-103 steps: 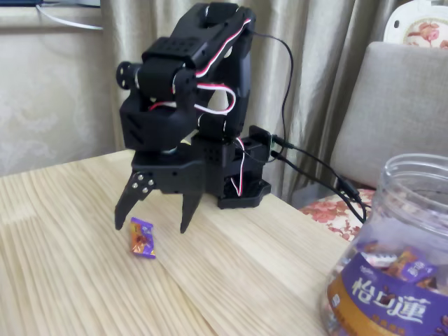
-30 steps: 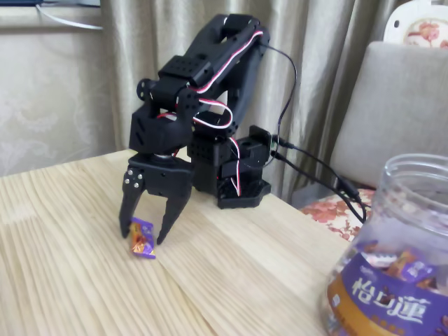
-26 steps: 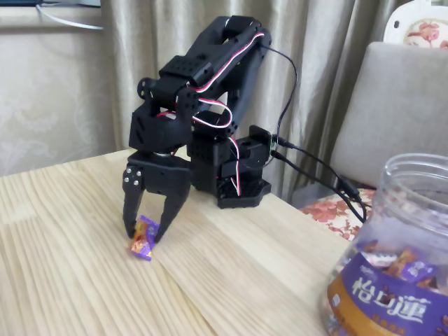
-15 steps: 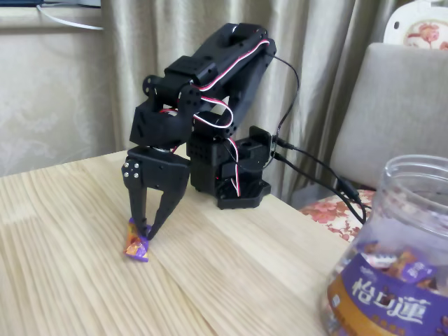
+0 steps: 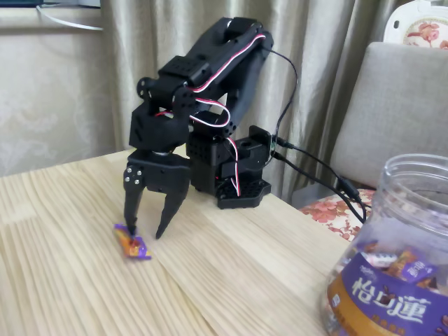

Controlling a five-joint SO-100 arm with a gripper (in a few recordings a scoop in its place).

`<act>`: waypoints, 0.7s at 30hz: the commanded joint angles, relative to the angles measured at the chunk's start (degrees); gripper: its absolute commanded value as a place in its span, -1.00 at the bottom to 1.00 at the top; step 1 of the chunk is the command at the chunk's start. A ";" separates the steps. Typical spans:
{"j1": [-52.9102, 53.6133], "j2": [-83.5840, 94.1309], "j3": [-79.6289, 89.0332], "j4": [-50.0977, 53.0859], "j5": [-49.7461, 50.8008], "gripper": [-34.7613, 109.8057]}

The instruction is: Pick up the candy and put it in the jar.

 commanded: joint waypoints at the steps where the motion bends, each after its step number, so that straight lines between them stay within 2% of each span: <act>1: -0.53 -0.53 -4.92 2.46 0.70 0.11; 7: 1.76 9.76 -5.10 6.24 -1.23 0.11; 14: 2.99 9.05 -4.48 2.72 -7.21 0.11; 21: -0.88 10.90 -2.37 -0.26 -13.80 -0.08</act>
